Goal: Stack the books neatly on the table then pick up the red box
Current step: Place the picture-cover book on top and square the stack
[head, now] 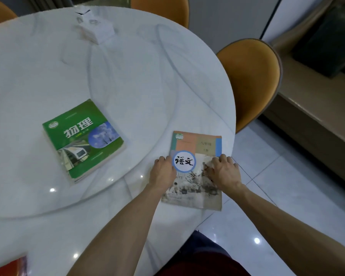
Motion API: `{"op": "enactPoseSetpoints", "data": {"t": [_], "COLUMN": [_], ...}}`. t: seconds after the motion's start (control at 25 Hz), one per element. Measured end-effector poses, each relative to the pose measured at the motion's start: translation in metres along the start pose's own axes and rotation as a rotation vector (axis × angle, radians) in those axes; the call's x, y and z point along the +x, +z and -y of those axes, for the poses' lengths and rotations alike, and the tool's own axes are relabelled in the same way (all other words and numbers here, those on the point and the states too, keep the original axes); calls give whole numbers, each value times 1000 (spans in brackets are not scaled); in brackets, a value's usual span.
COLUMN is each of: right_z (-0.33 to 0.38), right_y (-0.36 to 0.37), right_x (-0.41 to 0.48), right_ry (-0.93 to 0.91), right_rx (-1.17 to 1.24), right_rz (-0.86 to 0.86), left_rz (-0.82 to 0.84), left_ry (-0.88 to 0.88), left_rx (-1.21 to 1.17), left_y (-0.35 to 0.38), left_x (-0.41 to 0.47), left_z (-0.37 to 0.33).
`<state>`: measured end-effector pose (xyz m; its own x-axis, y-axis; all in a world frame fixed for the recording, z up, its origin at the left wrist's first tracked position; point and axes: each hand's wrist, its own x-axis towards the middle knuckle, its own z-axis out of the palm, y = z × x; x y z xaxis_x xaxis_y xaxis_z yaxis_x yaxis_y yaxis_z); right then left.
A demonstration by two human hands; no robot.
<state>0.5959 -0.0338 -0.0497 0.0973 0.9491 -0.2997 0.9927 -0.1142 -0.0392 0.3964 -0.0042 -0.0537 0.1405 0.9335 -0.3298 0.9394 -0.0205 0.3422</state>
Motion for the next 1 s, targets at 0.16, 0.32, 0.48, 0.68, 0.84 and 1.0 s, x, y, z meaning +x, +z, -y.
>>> {"op": "enactPoseSetpoints", "data": {"t": [0.16,0.32,0.48,0.68,0.84,1.0], "right_z": [-5,-2,-13,-19,-14,3], "right_y": [12,17,17,5,-11,-44], "right_x": [-13,-15,-9,-6,3,25], "right_ry": [147,342,446,562,524,407], "right_rx": [258,575,728,1046,1222,1299], "right_rz": [32,68,104,99,79,61], "left_rz": [-41,-8,73,99,20,-89], "left_ry": [-172,-333,-383,-309,-234,-240], "left_rx": [-241,-410,-570,-669,-703,-785], "left_y": [3,0,0,-7,-25,-57], "left_x": [4,15,18,16,20,23], "left_z": [-15,-11,0,1,1,14]}}
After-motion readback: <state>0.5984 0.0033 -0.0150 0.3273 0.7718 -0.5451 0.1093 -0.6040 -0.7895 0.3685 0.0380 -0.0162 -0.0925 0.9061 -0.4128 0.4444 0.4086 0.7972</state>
